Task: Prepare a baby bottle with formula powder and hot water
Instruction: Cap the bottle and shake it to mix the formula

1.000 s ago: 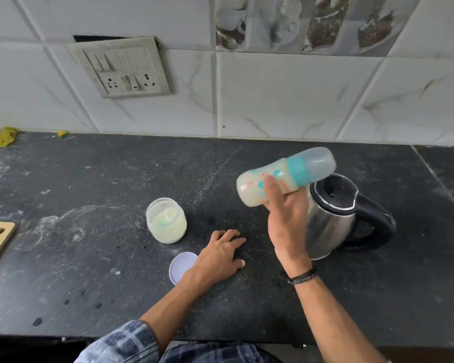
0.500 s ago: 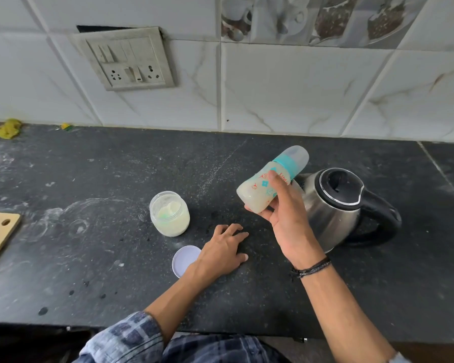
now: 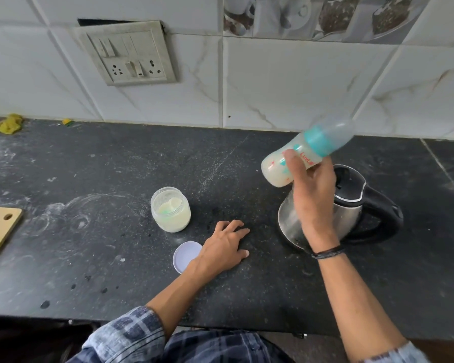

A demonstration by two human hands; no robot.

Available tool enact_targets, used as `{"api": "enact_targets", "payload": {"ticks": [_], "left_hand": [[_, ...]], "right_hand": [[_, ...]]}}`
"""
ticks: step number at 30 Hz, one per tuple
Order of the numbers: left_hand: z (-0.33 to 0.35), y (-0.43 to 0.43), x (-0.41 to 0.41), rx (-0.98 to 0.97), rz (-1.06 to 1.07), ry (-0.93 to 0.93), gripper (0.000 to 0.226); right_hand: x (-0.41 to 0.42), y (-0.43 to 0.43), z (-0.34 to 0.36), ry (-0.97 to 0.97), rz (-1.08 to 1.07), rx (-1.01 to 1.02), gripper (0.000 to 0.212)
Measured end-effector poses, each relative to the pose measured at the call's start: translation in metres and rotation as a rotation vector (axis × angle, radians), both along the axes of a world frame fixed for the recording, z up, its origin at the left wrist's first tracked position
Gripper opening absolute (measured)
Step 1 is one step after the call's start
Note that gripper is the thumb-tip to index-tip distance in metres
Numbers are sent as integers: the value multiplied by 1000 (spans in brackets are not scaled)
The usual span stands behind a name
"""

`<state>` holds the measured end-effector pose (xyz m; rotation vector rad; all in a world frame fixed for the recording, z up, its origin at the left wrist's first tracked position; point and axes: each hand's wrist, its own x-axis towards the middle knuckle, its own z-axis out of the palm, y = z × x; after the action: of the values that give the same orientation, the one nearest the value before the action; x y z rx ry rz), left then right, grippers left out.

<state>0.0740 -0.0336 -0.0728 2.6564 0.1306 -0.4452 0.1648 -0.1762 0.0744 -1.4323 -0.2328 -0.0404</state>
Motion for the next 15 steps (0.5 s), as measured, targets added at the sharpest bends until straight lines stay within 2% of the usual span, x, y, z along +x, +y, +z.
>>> {"api": "enact_targets", "payload": {"ticks": [1,3,4,6,8,11,13,15], "left_hand": [[0,0,0,2,1,-1,66],[0,-1,0,4,-3,6,66],[0,0,1,3,-7,11,66],[0,2,1,1,-16,14,67],[1,3,1,1,-14,12,67],[-1,1,0,4,-9,22,67],[-1,2,1,6,-17,21,67],[1,3,3,3,-11,14,66]], "right_hand": [[0,3,-6,-2,-23,-18,40],[-7,9,-17,21,77,-151,48],[-11,12,-22,15,115,-190,45],[-18,17,-27,-20,33,-69,36],[-14,21,-29,5,-50,54,35],[-17,24,-31,12,46,-94,37],[-21,21,-33,-45,1,-46,28],[-19,20,-36,-70,-28,-23,29]]}}
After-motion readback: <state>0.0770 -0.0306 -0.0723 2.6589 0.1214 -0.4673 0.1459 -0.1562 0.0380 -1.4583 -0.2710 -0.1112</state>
